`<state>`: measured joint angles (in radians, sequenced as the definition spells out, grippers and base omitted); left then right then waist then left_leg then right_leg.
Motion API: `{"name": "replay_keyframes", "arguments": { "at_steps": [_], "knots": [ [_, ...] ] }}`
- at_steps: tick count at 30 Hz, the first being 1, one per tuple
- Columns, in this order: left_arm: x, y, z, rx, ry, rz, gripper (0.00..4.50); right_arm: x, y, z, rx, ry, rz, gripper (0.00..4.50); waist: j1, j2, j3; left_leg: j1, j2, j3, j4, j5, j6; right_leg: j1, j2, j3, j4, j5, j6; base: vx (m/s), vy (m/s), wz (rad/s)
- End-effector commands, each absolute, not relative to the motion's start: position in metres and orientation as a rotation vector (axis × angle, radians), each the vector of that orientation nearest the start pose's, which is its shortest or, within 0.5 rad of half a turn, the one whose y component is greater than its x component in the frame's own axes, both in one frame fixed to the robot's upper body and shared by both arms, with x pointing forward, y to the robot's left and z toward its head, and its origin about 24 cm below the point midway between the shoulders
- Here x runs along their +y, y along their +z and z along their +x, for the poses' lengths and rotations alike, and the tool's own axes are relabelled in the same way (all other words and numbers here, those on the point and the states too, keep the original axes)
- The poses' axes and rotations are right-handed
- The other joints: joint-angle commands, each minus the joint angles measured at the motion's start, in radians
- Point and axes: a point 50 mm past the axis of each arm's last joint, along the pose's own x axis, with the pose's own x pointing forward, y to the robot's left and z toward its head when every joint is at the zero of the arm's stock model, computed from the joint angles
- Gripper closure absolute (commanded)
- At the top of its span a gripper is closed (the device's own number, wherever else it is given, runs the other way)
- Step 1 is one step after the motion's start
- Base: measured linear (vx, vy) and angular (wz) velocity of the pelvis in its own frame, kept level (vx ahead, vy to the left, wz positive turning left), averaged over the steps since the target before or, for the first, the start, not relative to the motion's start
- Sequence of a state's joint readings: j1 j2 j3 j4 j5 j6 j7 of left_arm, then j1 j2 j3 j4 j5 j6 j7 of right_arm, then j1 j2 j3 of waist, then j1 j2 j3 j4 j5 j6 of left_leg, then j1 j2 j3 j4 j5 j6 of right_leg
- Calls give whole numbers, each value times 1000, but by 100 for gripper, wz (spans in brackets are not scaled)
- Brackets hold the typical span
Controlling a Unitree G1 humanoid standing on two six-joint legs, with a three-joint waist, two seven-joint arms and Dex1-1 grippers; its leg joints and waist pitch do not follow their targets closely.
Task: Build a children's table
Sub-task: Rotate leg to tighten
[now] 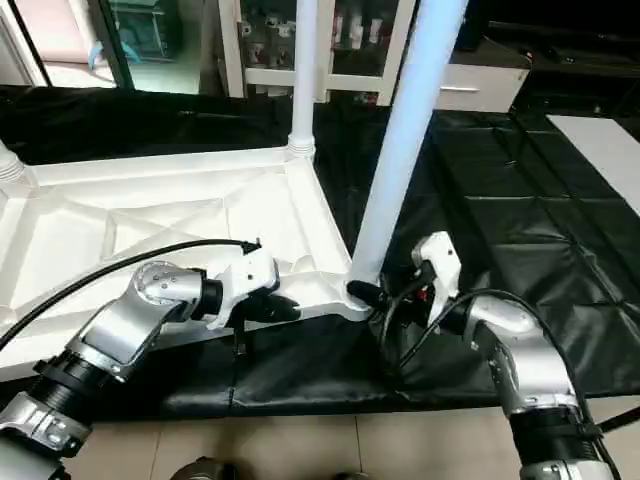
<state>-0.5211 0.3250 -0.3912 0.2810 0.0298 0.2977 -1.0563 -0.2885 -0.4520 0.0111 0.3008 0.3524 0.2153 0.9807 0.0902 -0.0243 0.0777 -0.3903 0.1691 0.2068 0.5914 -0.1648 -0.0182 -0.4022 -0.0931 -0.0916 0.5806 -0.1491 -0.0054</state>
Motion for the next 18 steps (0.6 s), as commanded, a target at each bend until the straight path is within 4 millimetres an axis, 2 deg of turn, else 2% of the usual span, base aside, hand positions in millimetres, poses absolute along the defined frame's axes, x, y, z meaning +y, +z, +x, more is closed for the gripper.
{"name": "replay_keyframes", "arguments": {
  "at_steps": [1,6,11,15,17,18],
  "knots": [
    [79,68,293,329,-1397,440,450,-197,59,289,232,933,8,200,-3,-12,-76,32,73,-36,-72,-253,29,38,-79,56,-66,-314,-202,0,0,0],
    [80,68,293,335,-1398,444,450,-195,58,289,229,943,11,232,-4,-12,-75,33,74,-37,-73,-271,23,37,-79,56,-69,-339,-196,0,0,0],
    [80,67,292,337,-1399,446,450,-197,56,286,225,922,23,239,-5,-11,-75,34,74,-37,-74,-273,19,36,-79,56,-68,-335,-196,0,0,0],
    [80,66,295,348,-1371,444,450,-200,50,295,234,750,7,241,-7,-8,-75,33,74,-38,-75,-277,15,36,-79,56,-68,-334,-197,0,0,0],
    [79,66,301,360,-1315,436,450,-198,47,301,238,616,21,241,-13,-8,-73,31,73,-41,-78,-304,-3,37,-79,54,-72,-370,-186,0,0,0],
    [79,66,301,360,-1315,436,450,-198,47,301,238,616,21,242,-18,-8,-71,36,71,-42,-80,-333,-16,30,-78,53,-78,-411,-174,0,0,0]
  ]
}}
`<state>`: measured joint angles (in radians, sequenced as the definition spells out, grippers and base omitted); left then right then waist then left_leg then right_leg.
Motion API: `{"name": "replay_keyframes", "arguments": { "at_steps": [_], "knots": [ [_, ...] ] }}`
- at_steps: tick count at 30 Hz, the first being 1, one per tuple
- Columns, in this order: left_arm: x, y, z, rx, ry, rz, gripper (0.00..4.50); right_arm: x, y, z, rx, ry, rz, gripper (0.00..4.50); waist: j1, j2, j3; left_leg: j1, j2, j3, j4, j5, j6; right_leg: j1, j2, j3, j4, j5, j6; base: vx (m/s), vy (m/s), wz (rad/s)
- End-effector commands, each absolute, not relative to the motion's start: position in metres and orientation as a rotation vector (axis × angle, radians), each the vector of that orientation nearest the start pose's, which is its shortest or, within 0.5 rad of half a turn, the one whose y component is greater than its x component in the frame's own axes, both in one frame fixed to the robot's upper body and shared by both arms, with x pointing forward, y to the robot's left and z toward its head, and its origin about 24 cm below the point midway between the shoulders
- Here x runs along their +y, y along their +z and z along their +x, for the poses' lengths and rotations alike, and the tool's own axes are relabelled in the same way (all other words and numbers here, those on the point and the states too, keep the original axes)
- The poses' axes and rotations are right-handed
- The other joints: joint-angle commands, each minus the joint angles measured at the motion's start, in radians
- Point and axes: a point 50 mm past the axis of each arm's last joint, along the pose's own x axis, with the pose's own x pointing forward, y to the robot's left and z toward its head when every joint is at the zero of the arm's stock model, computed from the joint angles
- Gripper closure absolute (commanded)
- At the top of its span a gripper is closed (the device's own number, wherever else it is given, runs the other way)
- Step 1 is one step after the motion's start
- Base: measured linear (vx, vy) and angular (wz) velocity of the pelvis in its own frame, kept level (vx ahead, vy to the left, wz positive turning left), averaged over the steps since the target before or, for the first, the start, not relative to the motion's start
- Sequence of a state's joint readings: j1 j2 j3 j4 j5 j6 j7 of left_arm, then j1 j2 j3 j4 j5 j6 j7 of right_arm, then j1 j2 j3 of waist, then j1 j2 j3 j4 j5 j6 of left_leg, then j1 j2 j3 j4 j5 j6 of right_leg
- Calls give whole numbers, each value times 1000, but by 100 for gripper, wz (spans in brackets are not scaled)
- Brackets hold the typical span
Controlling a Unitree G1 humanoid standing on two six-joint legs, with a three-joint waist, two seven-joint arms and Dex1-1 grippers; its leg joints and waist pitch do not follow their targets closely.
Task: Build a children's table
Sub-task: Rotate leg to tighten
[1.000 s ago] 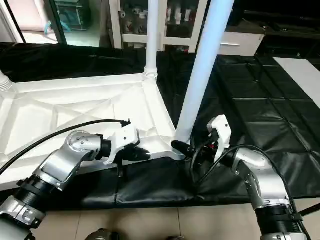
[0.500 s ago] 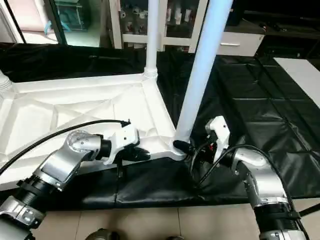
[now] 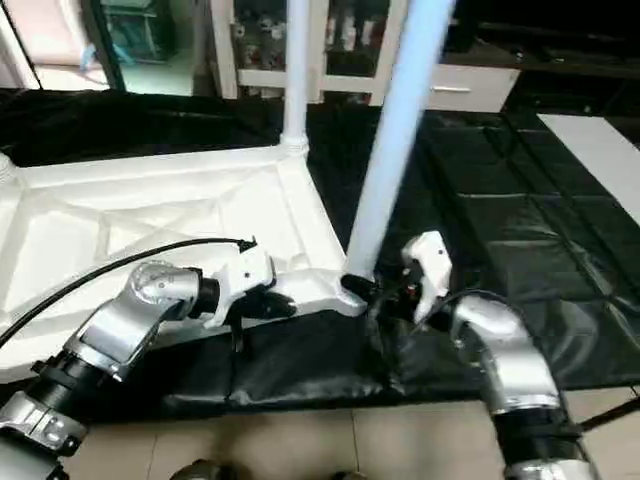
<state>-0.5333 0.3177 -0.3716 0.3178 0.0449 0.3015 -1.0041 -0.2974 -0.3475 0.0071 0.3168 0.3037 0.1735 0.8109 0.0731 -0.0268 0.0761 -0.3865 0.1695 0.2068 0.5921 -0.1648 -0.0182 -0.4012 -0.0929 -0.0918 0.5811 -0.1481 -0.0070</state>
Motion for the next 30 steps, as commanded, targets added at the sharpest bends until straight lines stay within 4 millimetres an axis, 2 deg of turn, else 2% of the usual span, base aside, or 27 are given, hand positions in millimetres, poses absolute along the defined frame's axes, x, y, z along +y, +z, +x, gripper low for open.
{"name": "replay_keyframes", "arguments": {
  "at_steps": [1,3,4,5,7,8,9,10,11,14,16,17,19,20,21,22,28,29,30],
  "knots": [
    [78,65,306,365,-1281,442,450,-197,44,303,244,535,34,243,-5,-6,-69,31,70,-44,-80,-345,-22,31,-79,52,-79,-430,-167,0,0,0],
    [73,67,318,367,-1184,456,450,-190,37,308,265,374,79,244,-14,-6,-70,37,69,-45,-80,-376,-39,24,-78,52,-84,-467,-153,0,0,0],
    [73,67,318,367,-1184,456,450,-190,37,308,265,374,79,244,-17,-6,-70,38,68,-47,-80,-389,-48,22,-81,51,-89,-488,-144,0,0,0],
    [66,70,327,363,-1118,453,450,-183,32,312,276,260,130,244,-18,-5,-70,37,69,-49,-80,-402,-50,25,-82,50,-91,-502,-135,0,0,0],
    [56,74,334,355,-1071,441,450,-172,29,316,281,198,171,244,-23,-5,-71,41,66,-50,-78,-423,-59,16,-82,48,-95,-524,-128,0,0,0],
    [48,77,337,347,-1045,435,450,-163,28,319,275,165,157,245,-25,-5,-71,41,67,-53,-79,-433,-65,18,-83,45,-97,-528,-122,0,0,0],
    [48,77,337,347,-1045,435,450,-163,28,319,275,165,157,245,-25,-5,-71,44,67,-52,-79,-446,-68,16,-82,45,-99,-524,-117,0,0,0],
    [36,80,339,335,-1029,415,450,-152,26,323,275,118,143,245,-23,-4,-71,44,68,-53,-79,-449,-66,17,-83,46,-99,-517,-117,0,0,0],
    [32,81,339,329,-1029,412,450,-148,27,324,271,120,137,245,-27,-3,-70,43,66,-51,-80,-456,-67,13,-81,46,-100,-515,-116,0,0,0],
    [18,85,338,302,-1045,399,450,-128,30,328,249,149,125,246,-25,-6,-73,41,65,-50,-79,-446,-55,16,-83,47,-100,-495,-111,0,0,0],
    [15,86,338,295,-1055,400,450,-122,34,330,236,169,161,246,-23,-8,-73,40,65,-50,-79,-439,-47,17,-83,47,-98,-483,-114,0,0,0],
    [15,86,337,295,-1056,400,450,-121,36,330,227,185,168,246,-22,-9,-74,36,65,-49,-80,-420,-40,21,-83,49,-95,-461,-117,0,0,0],
    [19,84,337,295,-1057,408,450,-121,41,330,197,218,199,246,-21,-9,-74,36,65,-46,-80,-403,-33,21,-82,51,-92,-439,-121,0,0,0],
    [24,82,338,298,-1053,411,450,-122,44,330,176,237,225,211,-18,-11,-75,33,66,-45,-81,-384,-25,24,-83,51,-90,-427,-126,0,0,0],
    [25,82,338,299,-1052,411,450,-123,45,330,169,239,227,211,-18,-11,-75,32,66,-45,-81,-381,-23,25,-83,52,-89,-426,-127,0,0,0],
    [25,82,338,299,-1052,411,450,-123,45,330,169,239,227,190,-18,-10,-75,31,67,-45,-81,-377,-22,26,-84,52,-89,-424,-128,0,0,0],
    [45,76,334,297,-1090,431,450,-149,59,327,78,253,181,129,-14,-6,-76,30,70,-42,-83,-336,-15,28,-80,55,-80,-355,-150,0,0,0],
    [51,73,330,312,-1108,426,450,-163,60,326,77,209,134,122,-13,-7,-76,30,70,-40,-82,-329,-12,28,-81,56,-78,-341,-157,0,0,0],
    [52,72,329,318,-1112,423,450,-167,61,325,76,198,122,112,-14,-7,-77,28,71,-39,-83,-311,-11,31,-79,56,-74,-322,-164,0,0,0]
  ]
}}
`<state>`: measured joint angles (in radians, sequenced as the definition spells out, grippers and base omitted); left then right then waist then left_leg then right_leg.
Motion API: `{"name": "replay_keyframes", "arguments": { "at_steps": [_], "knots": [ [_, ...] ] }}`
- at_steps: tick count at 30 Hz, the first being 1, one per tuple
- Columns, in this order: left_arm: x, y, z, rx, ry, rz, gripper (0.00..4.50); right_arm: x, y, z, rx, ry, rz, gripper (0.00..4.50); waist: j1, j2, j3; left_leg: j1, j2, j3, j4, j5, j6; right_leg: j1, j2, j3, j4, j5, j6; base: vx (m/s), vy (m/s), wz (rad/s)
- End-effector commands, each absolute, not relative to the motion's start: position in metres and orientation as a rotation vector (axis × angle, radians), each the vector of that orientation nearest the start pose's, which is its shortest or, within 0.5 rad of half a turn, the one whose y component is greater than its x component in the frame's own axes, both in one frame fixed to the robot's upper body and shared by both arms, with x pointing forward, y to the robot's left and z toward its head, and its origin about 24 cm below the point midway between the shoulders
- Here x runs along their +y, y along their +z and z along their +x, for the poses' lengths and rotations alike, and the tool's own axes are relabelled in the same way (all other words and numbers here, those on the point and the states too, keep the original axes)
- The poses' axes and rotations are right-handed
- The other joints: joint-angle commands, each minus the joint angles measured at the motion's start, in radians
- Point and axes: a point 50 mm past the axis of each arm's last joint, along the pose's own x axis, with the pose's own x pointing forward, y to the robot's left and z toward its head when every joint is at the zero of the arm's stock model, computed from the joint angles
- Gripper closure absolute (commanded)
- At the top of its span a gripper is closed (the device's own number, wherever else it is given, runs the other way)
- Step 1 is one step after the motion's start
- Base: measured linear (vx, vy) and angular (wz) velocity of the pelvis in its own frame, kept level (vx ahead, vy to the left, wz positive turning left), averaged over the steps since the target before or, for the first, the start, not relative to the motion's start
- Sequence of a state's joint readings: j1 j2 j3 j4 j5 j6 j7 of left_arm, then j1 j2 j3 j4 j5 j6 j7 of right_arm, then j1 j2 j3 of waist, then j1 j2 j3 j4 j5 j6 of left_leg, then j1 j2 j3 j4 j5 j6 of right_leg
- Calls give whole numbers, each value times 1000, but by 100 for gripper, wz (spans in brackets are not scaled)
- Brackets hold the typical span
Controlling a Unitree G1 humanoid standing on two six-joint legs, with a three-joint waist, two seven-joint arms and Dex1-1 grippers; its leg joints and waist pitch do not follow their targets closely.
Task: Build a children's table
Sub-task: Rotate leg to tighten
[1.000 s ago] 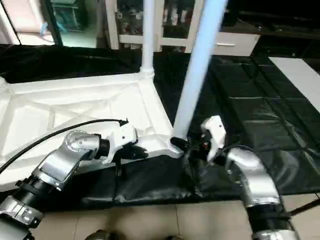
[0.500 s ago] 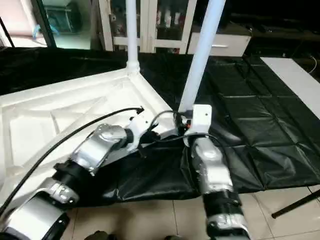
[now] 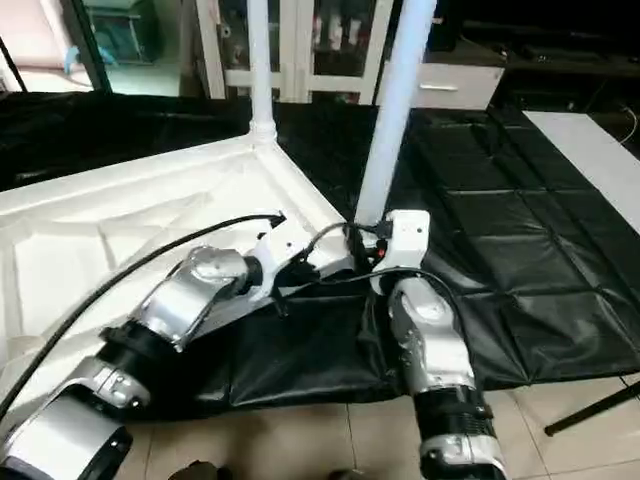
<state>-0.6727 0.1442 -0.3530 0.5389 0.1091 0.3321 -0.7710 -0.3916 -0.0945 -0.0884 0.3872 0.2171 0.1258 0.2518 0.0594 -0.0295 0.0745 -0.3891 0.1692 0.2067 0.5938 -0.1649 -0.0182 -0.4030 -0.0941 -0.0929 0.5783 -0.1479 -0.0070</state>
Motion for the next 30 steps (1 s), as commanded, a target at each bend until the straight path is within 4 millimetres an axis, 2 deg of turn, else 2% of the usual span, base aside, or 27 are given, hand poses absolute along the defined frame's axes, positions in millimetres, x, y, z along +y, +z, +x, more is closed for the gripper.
{"name": "replay_keyframes", "arguments": {
  "at_steps": [1,2,4,5,7,9,10,12,15,22,28,30],
  "knots": [
    [54,71,327,317,-1122,423,450,-171,62,325,74,200,112,112,1,-4,-75,33,70,-38,-83,-309,-10,32,-77,57,-71,-319,-166,0,0,0],
    [56,70,325,315,-1135,425,450,-174,63,324,71,209,105,91,1,-1,-74,32,70,-38,-83,-310,-7,31,-78,58,-72,-319,-169,0,0,0],
    [59,68,323,316,-1149,423,450,-175,63,321,77,268,113,77,3,-1,-75,32,70,-38,-83,-305,-4,36,-79,58,-71,-315,-172,0,0,0],
    [65,63,316,320,-1191,418,450,-176,61,315,102,408,65,66,5,-1,-75,30,70,-38,-82,-298,5,38,-77,57,-70,-306,-175,0,0,0],
    [68,61,313,318,-1212,416,450,-177,58,310,125,470,44,66,8,-2,-74,30,71,-35,-80,-286,20,38,-77,59,-68,-292,-178,0,0,0],
    [73,58,306,307,-1267,400,450,-181,52,301,173,572,50,66,9,-1,-72,28,70,-36,-80,-301,30,40,-80,59,-75,-349,-171,0,0,0],
    [73,58,305,310,-1270,397,450,-182,51,300,178,591,54,66,9,-1,-72,28,70,-36,-80,-301,30,40,-80,59,-75,-349,-171,0,0,0],
    [76,57,302,316,-1281,388,450,-183,50,296,192,646,46,66,9,1,-70,33,71,-39,-82,-337,16,33,-80,57,-83,-438,-152,0,0,0],
    [83,55,297,334,-1316,394,450,-186,46,286,227,781,46,66,4,-1,-67,31,72,-43,-84,-365,11,32,-80,55,-89,-485,-135,0,0,0],
    [97,55,294,354,-1351,425,450,-191,48,280,242,902,36,66,0,-3,-63,35,71,-47,-83,-399,4,23,-83,52,-101,-580,-108,0,0,0],
    [100,55,291,366,-1365,429,450,-193,53,283,214,909,38,66,-1,-2,-63,36,72,-49,-85,-416,-5,20,-83,51,-100,-586,-107,0,0,0],
    [100,55,291,369,-1370,429,450,-193,53,284,216,917,30,92,-1,-2,-64,36,72,-48,-85,-411,-5,20,-83,53,-99,-572,-113,0,0,0]
  ]
}}
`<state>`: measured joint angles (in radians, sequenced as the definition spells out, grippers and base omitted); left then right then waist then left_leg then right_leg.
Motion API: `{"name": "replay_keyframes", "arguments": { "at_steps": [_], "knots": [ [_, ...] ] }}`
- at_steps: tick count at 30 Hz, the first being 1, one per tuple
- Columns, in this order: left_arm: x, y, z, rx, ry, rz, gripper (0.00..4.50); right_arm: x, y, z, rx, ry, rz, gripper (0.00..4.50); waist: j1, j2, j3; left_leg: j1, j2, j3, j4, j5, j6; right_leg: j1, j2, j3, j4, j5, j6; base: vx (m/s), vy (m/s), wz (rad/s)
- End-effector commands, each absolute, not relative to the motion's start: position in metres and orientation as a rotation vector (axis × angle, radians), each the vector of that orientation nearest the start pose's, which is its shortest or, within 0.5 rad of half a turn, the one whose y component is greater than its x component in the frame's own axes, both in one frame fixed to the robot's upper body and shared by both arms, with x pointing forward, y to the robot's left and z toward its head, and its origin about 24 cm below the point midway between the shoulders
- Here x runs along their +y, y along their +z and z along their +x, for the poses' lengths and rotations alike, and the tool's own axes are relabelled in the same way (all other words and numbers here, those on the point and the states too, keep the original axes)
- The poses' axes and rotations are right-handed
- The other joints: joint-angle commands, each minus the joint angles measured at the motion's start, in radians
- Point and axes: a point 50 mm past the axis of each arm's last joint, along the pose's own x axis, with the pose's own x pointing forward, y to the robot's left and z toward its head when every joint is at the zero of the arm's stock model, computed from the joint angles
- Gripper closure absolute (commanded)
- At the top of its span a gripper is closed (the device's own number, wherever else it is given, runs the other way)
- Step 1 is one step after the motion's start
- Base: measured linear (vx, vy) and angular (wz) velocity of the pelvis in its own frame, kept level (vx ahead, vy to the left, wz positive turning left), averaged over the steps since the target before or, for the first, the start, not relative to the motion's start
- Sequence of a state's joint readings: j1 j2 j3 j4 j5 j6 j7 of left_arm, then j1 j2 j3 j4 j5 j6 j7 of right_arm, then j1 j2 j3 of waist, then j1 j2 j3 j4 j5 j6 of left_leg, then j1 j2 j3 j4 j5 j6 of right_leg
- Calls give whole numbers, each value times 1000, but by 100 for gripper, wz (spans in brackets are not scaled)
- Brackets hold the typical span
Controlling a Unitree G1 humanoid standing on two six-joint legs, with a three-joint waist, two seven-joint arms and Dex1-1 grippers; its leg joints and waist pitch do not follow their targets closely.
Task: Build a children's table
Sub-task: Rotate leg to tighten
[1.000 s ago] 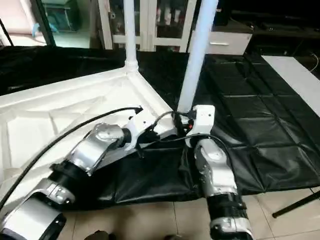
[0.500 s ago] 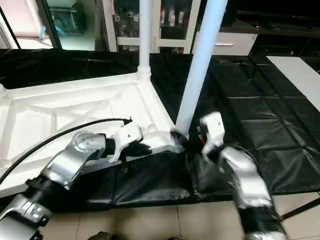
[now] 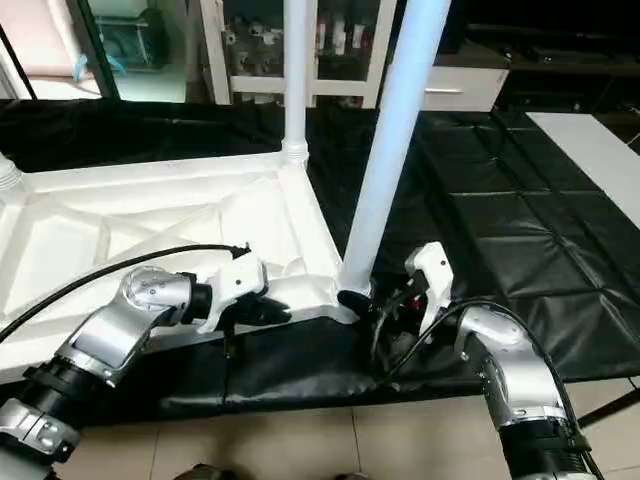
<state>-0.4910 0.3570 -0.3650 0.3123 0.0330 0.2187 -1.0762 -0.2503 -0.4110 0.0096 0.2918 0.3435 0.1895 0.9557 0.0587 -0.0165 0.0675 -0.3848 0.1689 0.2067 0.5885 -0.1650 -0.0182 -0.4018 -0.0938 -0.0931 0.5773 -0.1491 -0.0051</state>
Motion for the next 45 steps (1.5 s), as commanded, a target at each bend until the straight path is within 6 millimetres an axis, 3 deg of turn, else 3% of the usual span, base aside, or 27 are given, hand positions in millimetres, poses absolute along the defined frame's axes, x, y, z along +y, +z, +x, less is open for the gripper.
{"name": "replay_keyframes", "arguments": {
  "at_steps": [1,9,16,24,27,28,31,32,33,34,35,36,37,38,39,40,41,42,43,44,45],
  "knots": [
    [100,55,290,369,-1372,430,450,-193,52,284,219,924,23,92,0,-16,-57,31,72,-48,-79,-409,-3,19,-84,53,-97,-565,-117,0,0,0],
    [99,54,289,374,-1385,433,450,-191,53,287,217,957,5,168,3,-15,-58,29,74,-44,-81,-376,6,22,-81,56,-88,-494,-145,0,0,0],
    [98,54,288,375,-1389,435,450,-189,51,286,238,996,-8,232,1,-16,-56,31,73,-46,-80,-397,0,20,-82,55,-94,-544,-130,0,0,0],
    [98,54,289,383,-1384,443,450,-189,50,287,242,998,-12,250,0,-19,-54,30,73,-47,-81,-402,0,20,-84,55,-96,-563,-123,0,0,0],
    [96,52,299,401,-1307,458,450,-191,40,297,273,787,-42,250,-4,-18,-52,31,72,-48,-81,-415,-8,16,-81,53,-98,-582,-119,0,0,0],
    [96,52,299,401,-1307,458,450,-191,40,297,273,787,-42,250,-6,-17,-50,34,70,-47,-81,-428,-14,10,-79,52,-102,-600,-115,0,0,0],
    [90,53,310,402,-1227,455,450,-189,27,303,313,600,-20,252,-18,-18,-47,37,68,-59,-80,-492,-42,12,-84,40,-113,-687,-81,0,0,0],
    [84,55,319,405,-1164,449,450,-185,21,306,330,501,-2,252,-25,-14,-48,43,67,-63,-78,-532,-57,6,-83,34,-116,-712,-70,-74,25,-6],
    [81,56,324,409,-1123,445,450,-182,18,308,341,439,9,252,-34,-11,-44,52,65,-65,-75,-579,-73,-3,-78,25,-127,-733,-59,-55,19,-3],
    [74,59,331,402,-1071,438,450,-174,16,311,346,378,42,252,-38,-9,-44,60,64,-70,-72,-612,-80,-3,-78,14,-133,-738,-52,-65,30,-5],
    [58,66,340,379,-1005,414,450,-155,16,316,343,296,96,252,-48,0,-43,62,69,-78,-80,-673,-89,9,-72,-4,-138,-716,-39,0,0,0],
    [54,67,341,373,-992,409,450,-150,17,317,343,279,108,253,-51,13,-41,57,81,-85,-107,-757,-114,23,-56,-19,-121,-641,-46,-54,48,-7],
    [54,67,341,373,-992,409,450,-150,17,317,343,279,108,253,-51,17,-41,40,92,-83,-133,-797,-125,42,-47,-19,-91,-562,-61,-53,45,-7],
    [48,69,343,369,-983,401,450,-142,17,319,336,273,120,253,-40,18,-41,5,112,-71,-193,-857,-141,77,-25,-5,13,-368,-89,-53,45,-7],
    [38,71,343,361,-978,398,450,-128,18,322,329,275,133,253,-21,16,-33,-8,106,-23,-243,-908,-153,71,1,-8,78,-299,-103,-82,18,5],
    [38,71,343,361,-978,398,450,-128,18,322,329,275,133,253,3,2,-36,-7,99,3,-248,-879,-139,71,8,8,95,-332,-93,-55,-55,24],
    [30,72,343,353,-988,397,450,-118,19,324,324,280,136,253,-3,-55,-41,91,43,18,-92,-695,-130,-42,-46,52,-71,-738,-44,-55,-55,24],
    [27,72,342,352,-993,396,450,-114,20,324,322,276,134,253,-10,-67,-24,203,0,0,118,-513,-97,-160,-135,41,-231,-1065,-26,175,-86,17],
    [27,73,342,350,-995,396,450,-113,20,325,321,278,132,253,-19,-67,-39,17,-36,-93,112,-200,-20,35,-174,117,-142,-1054,-20,259,10,-33],
    [26,73,342,348,-997,397,450,-112,20,325,320,282,129,253,4,-47,-38,-12,-17,-105,74,-154,-30,87,-185,94,-128,-1007,-8,235,17,-15],
    [26,71,343,351,-997,393,450,-110,23,327,305,271,122,253,-5,-11,-61,69,60,-102,-50,-178,-53,21,-59,41,-56,-449,-81,57,48,-17]
  ]
}}
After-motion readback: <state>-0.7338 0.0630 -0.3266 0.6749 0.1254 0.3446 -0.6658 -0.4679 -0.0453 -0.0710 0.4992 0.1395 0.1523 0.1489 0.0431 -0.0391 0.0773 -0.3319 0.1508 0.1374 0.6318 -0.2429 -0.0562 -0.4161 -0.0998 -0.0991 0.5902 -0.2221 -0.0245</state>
